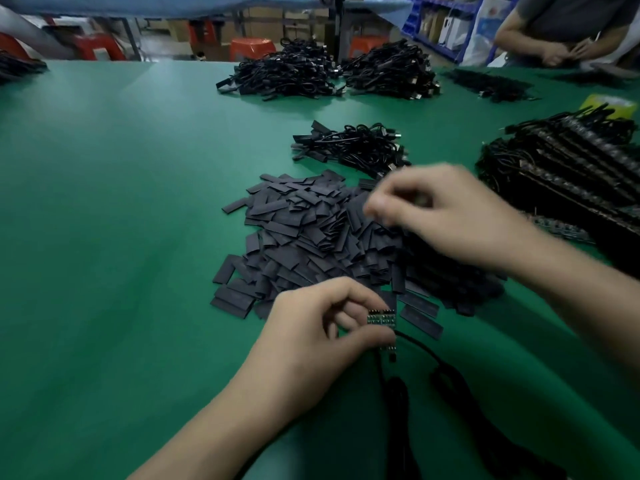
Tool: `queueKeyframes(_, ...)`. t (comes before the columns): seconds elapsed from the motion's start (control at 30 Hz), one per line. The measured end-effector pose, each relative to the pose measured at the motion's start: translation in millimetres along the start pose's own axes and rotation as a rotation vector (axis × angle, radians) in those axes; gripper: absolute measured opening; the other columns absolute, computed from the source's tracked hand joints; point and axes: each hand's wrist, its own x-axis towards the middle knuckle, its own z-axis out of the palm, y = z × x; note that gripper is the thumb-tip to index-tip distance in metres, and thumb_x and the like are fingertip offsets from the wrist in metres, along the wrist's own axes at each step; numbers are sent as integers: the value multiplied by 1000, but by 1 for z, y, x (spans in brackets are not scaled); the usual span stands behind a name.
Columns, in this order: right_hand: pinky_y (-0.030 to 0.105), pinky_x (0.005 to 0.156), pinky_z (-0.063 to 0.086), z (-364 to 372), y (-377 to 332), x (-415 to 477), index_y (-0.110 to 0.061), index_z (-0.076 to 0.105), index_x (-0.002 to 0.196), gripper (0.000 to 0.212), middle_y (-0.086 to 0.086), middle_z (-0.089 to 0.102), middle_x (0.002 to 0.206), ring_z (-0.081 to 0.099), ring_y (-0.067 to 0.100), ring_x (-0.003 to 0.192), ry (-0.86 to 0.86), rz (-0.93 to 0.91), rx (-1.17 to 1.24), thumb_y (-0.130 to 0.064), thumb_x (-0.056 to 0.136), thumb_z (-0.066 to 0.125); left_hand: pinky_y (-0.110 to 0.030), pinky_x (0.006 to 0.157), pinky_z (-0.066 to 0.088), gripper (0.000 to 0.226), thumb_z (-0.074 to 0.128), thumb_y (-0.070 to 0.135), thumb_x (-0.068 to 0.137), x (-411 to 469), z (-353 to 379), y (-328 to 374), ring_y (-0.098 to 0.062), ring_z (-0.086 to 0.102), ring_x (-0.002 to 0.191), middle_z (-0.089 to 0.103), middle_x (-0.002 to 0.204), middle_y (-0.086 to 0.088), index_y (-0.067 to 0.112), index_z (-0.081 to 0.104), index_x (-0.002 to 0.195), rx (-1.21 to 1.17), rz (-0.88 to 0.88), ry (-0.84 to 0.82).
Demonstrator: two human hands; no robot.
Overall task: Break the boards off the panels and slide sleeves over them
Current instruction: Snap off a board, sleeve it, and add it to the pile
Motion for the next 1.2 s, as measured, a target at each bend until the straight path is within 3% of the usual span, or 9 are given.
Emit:
queueKeyframes(0.07, 29, 71, 54, 8, -2, -42, -34, 74, 89, 41, -16, 73, 83, 67, 1, 76, -102, 62, 107, -67, 87, 50, -20, 59, 40, 24, 90, 19, 69, 3, 0, 0, -7, 48, 61, 60, 67, 11, 24, 76, 88, -140, -33, 17)
queueKeyframes(0.13, 36, 73, 56, 16, -2, -71, -38, 72, 88, 41, -12, 73, 83, 67, 7, 75, -179, 116, 199, -72, 83, 50, -20, 60, 41, 28, 89, 24, 62, 4, 0, 0, -14, 47, 64, 62, 69, 5, 21, 77, 87, -254, -47, 37)
queueKeyframes(0.23, 18, 68, 50, 29, -3, -91, -33, 70, 82, 25, -6, 73, 78, 66, 5, 72, -188, 110, 387, -53, 94, 62, -17, 62, 47, 34, 85, 32, 54, 4, 2, 2, -18, 55, 65, 71, 71, -2, 18, 77, 84, -336, -54, 78)
queueKeyframes(0.37, 18, 70, 51, 41, -6, -99, -20, 69, 83, 18, 4, 73, 75, 69, 12, 72, -111, 135, 590, -21, 100, 62, -16, 65, 54, 33, 83, 33, 56, 2, 0, 3, -12, 67, 66, 77, 77, -7, 13, 77, 81, -347, -75, 53)
queueKeyframes(0.57, 27, 63, 54, 48, -13, -100, -13, 68, 84, 20, 3, 71, 70, 64, 13, 64, -58, 156, 710, -14, 101, 60, -15, 62, 53, 24, 81, 22, 62, 1, 1, 4, -11, 69, 65, 77, 79, -13, 7, 79, 80, -465, -82, 27)
queueKeyframes(0.73, 21, 65, 51, 51, -17, -101, -13, 66, 82, 21, 0, 66, 67, 63, 11, 64, -6, 140, 726, -15, 102, 58, -14, 55, 47, 27, 81, 26, 63, 2, 4, 2, -6, 61, 59, 74, 75, -7, 8, 78, 82, -537, -115, 25)
queueKeyframes(1.07, 19, 66, 53, 45, -15, -100, -14, 69, 83, 20, 2, 72, 73, 66, 11, 68, -142, 196, 998, -26, 94, 57, -17, 55, 50, 24, 79, 23, 66, 5, 2, 4, -9, 63, 56, 73, 71, -11, 7, 79, 84, -547, -84, -33)
queueKeyframes(1.13, 24, 63, 55, 42, -13, -98, -17, 70, 80, 21, 6, 71, 73, 64, 16, 65, -146, 232, 1029, -29, 92, 58, -18, 57, 53, 24, 81, 22, 63, 6, 1, 3, -8, 64, 57, 75, 71, -8, 9, 80, 83, -441, -69, -6)
queueKeyframes(1.2, 24, 59, 53, 38, -10, -97, -20, 68, 75, 23, 7, 68, 70, 60, 16, 60, -111, 248, 1001, -32, 92, 58, -16, 64, 54, 26, 83, 34, 60, 5, -1, 0, -6, 65, 61, 76, 73, -1, 17, 81, 80, -170, -3, 32)
